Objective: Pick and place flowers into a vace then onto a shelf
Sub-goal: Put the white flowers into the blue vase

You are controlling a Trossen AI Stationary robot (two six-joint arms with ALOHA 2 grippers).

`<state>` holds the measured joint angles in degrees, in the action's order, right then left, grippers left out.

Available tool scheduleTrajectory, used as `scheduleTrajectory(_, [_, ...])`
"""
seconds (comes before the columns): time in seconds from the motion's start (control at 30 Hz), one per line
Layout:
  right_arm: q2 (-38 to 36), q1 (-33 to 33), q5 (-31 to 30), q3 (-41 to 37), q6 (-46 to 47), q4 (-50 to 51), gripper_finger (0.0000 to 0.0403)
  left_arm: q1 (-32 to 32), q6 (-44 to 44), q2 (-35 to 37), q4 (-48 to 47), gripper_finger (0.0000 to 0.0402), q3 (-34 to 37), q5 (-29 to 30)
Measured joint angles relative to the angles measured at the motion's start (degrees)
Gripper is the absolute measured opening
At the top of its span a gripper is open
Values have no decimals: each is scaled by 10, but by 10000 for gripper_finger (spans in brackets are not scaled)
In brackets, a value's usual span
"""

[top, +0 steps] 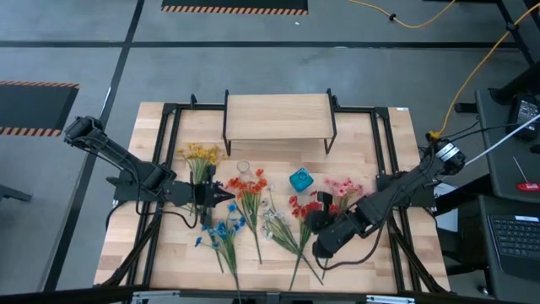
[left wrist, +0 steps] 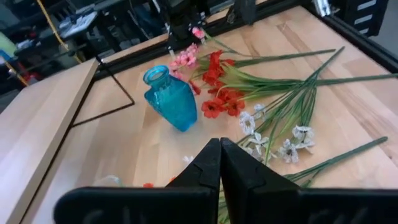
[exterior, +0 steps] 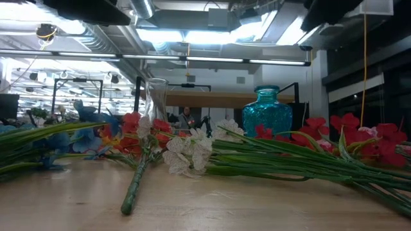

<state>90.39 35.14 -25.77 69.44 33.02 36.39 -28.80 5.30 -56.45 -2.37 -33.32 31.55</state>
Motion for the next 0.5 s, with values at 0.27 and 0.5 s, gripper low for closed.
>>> scheduleTrajectory(0.27, [73,32,0,85,67,68,2,0,0,0,5,3,0,0])
scheduleTrajectory(0.5, [98,33,21,106,102,79,16,0,0,0,9,3,0,-2])
